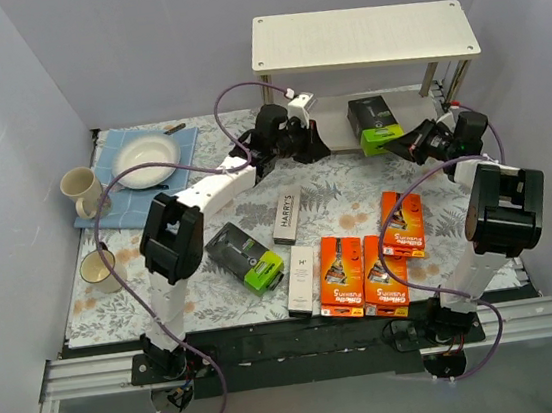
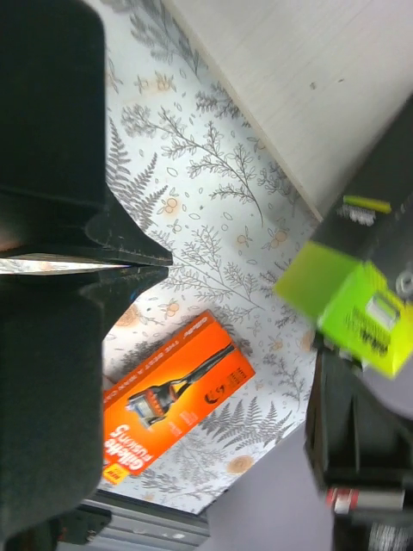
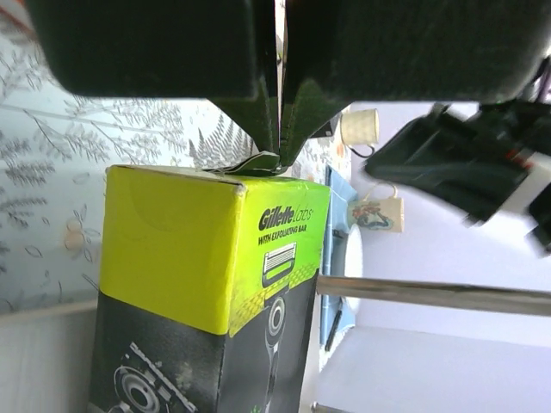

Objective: Place and organize the shaving razors onto the shelf

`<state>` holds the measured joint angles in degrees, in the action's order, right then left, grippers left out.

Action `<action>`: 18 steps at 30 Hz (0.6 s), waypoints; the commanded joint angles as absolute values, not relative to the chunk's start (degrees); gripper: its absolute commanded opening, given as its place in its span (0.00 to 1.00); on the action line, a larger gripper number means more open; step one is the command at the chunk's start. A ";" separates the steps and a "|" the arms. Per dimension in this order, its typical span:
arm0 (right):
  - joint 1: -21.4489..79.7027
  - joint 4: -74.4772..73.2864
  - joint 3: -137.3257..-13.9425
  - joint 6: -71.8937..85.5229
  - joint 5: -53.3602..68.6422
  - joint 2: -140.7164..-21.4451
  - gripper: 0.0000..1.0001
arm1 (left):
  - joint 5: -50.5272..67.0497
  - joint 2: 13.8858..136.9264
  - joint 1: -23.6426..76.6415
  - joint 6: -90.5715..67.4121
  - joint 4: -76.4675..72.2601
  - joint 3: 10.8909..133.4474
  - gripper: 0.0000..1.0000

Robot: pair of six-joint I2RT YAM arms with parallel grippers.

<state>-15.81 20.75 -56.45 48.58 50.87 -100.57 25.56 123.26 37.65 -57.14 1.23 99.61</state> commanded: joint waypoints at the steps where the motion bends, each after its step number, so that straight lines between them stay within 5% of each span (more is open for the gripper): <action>1: -14.77 31.46 -60.55 53.96 48.35 -102.92 0.01 | 25.93 112.78 38.49 -44.13 7.73 94.85 0.00; 12: -14.33 41.31 -58.36 59.94 40.95 -104.24 0.04 | 20.06 112.65 42.09 -39.55 9.15 92.98 0.00; 15: -14.33 38.07 -57.75 55.74 42.01 -102.66 0.27 | 17.15 116.18 42.71 -39.46 6.77 97.20 0.00; 16: -14.76 36.84 -57.57 53.55 42.97 -101.79 0.44 | 16.53 117.84 42.71 -38.77 6.51 98.95 0.00; 18: -15.20 29.39 -57.83 44.28 43.94 -98.54 0.48 | 15.12 118.30 42.63 -37.97 5.98 99.58 0.00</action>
